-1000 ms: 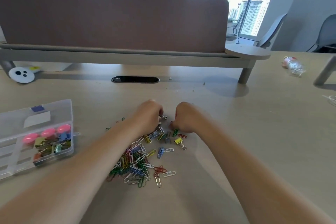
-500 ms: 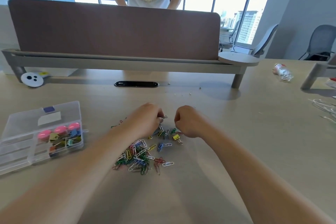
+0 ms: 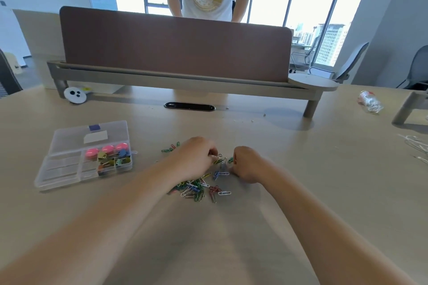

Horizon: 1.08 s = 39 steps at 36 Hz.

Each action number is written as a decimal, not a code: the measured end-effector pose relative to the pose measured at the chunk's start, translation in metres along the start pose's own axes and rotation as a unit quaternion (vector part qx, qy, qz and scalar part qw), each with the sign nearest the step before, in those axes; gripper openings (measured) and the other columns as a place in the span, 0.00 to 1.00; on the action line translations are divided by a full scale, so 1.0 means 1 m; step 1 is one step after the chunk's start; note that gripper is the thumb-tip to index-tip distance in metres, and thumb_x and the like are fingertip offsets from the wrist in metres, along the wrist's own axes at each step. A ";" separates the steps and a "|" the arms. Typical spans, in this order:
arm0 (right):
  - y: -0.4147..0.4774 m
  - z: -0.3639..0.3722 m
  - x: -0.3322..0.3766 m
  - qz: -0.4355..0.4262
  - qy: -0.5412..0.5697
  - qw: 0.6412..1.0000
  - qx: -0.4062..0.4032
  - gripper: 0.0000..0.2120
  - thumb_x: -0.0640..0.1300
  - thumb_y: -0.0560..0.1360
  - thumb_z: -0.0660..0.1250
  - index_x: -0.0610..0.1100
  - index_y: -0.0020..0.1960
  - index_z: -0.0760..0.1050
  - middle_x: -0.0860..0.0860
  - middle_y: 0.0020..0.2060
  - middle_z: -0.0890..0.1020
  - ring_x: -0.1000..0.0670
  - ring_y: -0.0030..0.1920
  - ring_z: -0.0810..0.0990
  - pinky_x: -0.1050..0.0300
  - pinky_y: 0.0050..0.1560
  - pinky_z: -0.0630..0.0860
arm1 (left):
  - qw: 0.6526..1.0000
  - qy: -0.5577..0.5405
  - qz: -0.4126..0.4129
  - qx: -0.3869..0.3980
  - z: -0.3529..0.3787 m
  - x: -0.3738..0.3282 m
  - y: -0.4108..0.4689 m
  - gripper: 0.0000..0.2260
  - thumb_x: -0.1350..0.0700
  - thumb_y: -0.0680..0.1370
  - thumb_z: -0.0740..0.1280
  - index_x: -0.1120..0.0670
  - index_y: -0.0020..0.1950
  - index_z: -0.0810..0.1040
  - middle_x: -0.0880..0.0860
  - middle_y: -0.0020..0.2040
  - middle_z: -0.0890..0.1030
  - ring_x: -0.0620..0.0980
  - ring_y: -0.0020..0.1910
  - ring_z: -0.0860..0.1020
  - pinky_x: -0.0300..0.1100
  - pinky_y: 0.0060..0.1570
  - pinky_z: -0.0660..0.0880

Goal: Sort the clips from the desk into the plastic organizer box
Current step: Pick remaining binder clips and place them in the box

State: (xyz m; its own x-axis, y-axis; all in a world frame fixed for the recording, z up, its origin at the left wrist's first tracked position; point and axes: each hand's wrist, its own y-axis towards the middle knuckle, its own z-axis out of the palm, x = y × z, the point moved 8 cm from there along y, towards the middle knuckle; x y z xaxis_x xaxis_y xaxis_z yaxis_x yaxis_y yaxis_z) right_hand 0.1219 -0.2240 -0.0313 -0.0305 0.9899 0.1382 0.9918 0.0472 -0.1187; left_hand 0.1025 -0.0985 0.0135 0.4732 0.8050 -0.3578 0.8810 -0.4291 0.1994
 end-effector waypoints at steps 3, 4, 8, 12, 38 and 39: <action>0.001 0.003 0.001 0.003 -0.046 0.999 0.012 0.18 0.44 0.75 0.66 0.42 0.30 0.64 0.47 0.29 0.70 0.42 0.39 0.75 0.54 0.39 0.73 | 1.000 0.001 0.001 -0.003 -0.003 0.004 -0.006 0.07 0.54 0.79 0.65 0.52 0.50 0.82 0.50 0.43 0.77 0.49 0.43 0.76 0.40 0.36 0.64; 0.000 0.004 0.003 0.000 -0.067 0.998 0.020 0.20 0.44 0.76 0.65 0.42 0.29 0.63 0.47 0.28 0.68 0.43 0.39 0.75 0.54 0.40 0.73 | 1.000 0.001 0.000 -0.005 -0.004 0.006 -0.007 0.07 0.54 0.79 0.65 0.52 0.50 0.82 0.50 0.43 0.77 0.50 0.43 0.76 0.40 0.37 0.65; -0.006 0.002 0.007 0.002 -0.116 0.992 0.040 0.20 0.45 0.79 0.62 0.41 0.30 0.64 0.47 0.30 0.68 0.44 0.41 0.74 0.55 0.41 0.71 | 1.000 -0.008 -0.010 0.001 -0.006 0.010 -0.012 0.08 0.53 0.79 0.65 0.51 0.54 0.82 0.52 0.49 0.80 0.50 0.44 0.76 0.41 0.41 0.68; -0.008 0.000 0.005 0.024 -0.085 0.996 0.031 0.19 0.45 0.77 0.65 0.42 0.30 0.64 0.48 0.29 0.68 0.44 0.39 0.73 0.55 0.39 0.69 | 1.000 -0.012 -0.011 0.009 -0.008 0.007 -0.018 0.09 0.53 0.79 0.64 0.52 0.54 0.82 0.53 0.49 0.81 0.52 0.46 0.78 0.46 0.48 0.76; -0.045 -0.025 0.042 -0.024 0.075 0.997 -0.013 0.08 0.37 0.75 0.66 0.38 0.49 0.84 0.46 0.45 0.85 0.52 0.36 0.76 0.56 0.40 0.77 | 0.999 -0.034 -0.020 -0.013 -0.013 0.012 -0.048 0.08 0.52 0.77 0.67 0.52 0.54 0.78 0.50 0.50 0.80 0.48 0.47 0.76 0.41 0.43 0.71; -0.045 -0.029 0.049 -0.039 0.076 0.996 -0.018 0.08 0.37 0.74 0.67 0.40 0.50 0.84 0.49 0.44 0.84 0.54 0.37 0.76 0.62 0.36 0.74 | 0.999 -0.032 -0.026 -0.022 -0.017 0.017 -0.051 0.07 0.52 0.77 0.67 0.51 0.53 0.78 0.50 0.50 0.79 0.48 0.46 0.75 0.41 0.43 0.70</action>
State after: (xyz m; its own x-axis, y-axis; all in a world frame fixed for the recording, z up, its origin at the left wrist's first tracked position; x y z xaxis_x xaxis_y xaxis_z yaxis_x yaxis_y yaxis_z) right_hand 0.0792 -0.1814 0.0089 -0.0905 0.9519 0.2928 0.9911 0.1150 -0.0675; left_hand 0.0653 -0.0552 0.0130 0.4281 0.7975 -0.4252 0.9036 -0.3684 0.2187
